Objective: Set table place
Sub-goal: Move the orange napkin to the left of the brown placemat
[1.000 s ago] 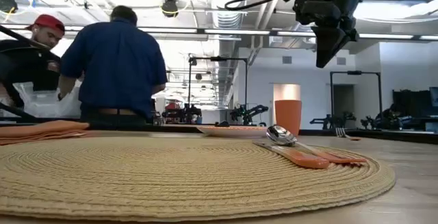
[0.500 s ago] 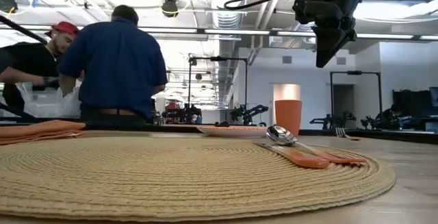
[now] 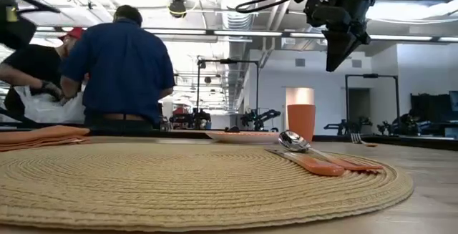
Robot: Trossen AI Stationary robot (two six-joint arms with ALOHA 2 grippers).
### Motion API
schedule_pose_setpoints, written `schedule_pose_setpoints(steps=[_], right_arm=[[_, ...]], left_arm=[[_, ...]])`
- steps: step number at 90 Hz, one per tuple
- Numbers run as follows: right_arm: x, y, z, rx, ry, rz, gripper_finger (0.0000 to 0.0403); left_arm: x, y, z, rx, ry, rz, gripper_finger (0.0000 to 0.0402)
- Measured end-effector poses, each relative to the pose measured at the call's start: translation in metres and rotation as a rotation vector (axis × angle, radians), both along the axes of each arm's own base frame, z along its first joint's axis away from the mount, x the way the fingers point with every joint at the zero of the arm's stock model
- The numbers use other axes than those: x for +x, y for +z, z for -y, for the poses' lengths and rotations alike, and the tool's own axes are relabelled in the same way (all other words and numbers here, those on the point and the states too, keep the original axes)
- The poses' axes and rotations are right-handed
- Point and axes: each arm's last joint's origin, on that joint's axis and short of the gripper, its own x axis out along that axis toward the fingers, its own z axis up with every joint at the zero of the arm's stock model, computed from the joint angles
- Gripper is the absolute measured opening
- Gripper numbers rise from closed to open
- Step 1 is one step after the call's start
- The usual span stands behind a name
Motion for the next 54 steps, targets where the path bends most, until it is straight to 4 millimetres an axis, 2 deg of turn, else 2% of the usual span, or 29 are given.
schedule_pose_setpoints(steps=[13, 34, 54], right_arm=[[-0.001, 0.000, 0.003, -0.003, -0.004, -0.003, 0.0001], [-0.001, 0.000, 0.005, -0.004, -0.005, -0.005, 0.0001], [-0.001, 0.000, 0.004, -0.004, -0.004, -0.007, 0.0001]], left_arm=[[0.009, -0.012, -0.010, 0.030, 0.046, 0.049, 0.0000], [0.019, -0.033, -0.025, 0.052, 0.056, 0.000, 0.0000], [0.039, -0.046, -0.027, 0.018, 0.025, 0.028, 0.0000]])
